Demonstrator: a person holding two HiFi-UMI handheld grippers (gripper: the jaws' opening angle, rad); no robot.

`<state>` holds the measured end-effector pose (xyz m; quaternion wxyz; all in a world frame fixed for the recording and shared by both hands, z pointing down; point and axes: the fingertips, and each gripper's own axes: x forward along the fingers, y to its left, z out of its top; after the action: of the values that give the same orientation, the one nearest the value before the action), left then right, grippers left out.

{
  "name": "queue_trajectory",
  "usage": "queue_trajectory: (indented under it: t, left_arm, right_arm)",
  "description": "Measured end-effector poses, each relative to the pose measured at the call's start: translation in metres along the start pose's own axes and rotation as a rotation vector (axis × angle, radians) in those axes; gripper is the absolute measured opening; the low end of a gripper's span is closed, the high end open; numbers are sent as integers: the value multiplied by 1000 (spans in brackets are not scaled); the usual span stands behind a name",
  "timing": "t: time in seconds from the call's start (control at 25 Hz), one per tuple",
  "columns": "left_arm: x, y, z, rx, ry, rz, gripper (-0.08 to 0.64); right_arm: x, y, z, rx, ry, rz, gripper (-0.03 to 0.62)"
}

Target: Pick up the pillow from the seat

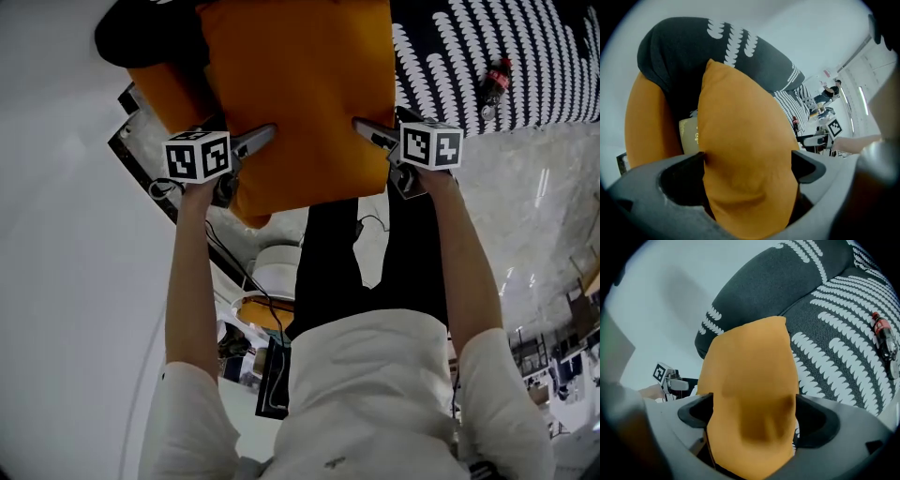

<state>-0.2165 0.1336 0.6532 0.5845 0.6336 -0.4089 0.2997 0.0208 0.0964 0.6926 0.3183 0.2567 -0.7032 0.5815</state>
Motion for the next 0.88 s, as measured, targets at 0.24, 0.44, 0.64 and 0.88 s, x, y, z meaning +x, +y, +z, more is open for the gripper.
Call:
queue_trajectory:
  t: [0.24,0.44,0.64,0.88]
  left_arm:
    - [18,12,-11,60,86,45,574]
    - [25,12,-16,119,140,72,572]
    - [33,20,-21,91,155,52,572]
    - [36,14,-19,92,167,52,560]
  right_arm:
    - [14,-21,-11,26,50,-30,482]
    - [19,-24,-10,27,77,-11,482]
    - [29,-24,-13,28,128,33,480]
    - [27,-22,-11,23,165,40,479]
